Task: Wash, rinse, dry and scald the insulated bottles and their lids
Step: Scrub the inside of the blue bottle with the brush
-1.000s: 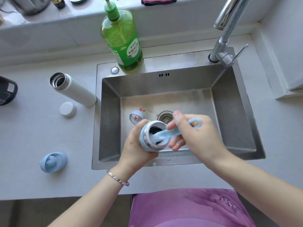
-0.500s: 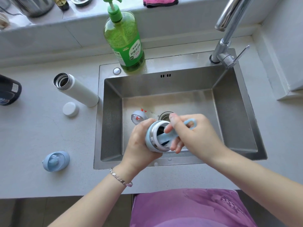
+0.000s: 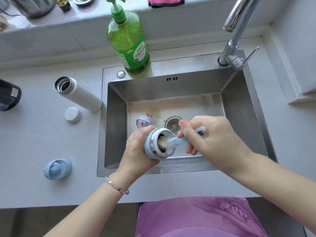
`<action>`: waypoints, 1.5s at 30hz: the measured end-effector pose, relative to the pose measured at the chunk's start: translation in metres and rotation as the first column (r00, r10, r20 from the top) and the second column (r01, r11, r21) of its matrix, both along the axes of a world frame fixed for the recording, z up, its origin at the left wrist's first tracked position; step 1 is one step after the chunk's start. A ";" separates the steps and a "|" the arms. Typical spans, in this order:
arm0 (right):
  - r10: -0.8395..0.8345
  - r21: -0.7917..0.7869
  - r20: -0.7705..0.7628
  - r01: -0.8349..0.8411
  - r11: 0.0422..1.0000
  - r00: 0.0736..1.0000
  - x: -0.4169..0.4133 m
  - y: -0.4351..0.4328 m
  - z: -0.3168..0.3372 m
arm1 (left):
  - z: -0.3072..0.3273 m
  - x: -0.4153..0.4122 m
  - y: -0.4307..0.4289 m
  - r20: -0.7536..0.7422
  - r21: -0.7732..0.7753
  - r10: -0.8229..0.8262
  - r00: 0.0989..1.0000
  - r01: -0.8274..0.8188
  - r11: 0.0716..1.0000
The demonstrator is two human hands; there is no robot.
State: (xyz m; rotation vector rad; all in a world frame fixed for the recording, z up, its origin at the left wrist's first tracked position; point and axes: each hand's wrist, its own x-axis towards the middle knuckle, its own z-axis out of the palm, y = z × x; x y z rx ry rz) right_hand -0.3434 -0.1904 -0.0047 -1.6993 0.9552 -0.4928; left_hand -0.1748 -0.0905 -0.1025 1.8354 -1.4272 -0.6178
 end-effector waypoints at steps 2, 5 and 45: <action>0.058 -0.109 -0.049 -0.063 0.992 0.997 0.004 0.007 -0.007 | 0.006 -0.007 -0.002 -0.009 0.017 -0.037 0.999 0.037 0.999; 0.066 -0.138 -0.027 -0.069 0.988 0.997 0.000 0.005 -0.003 | 0.000 -0.003 0.002 -0.053 0.073 0.008 0.999 -0.004 0.997; -0.260 0.501 0.050 0.201 0.842 0.964 0.009 0.003 -0.006 | 0.008 -0.007 0.004 -0.189 0.183 0.082 0.978 -0.047 0.982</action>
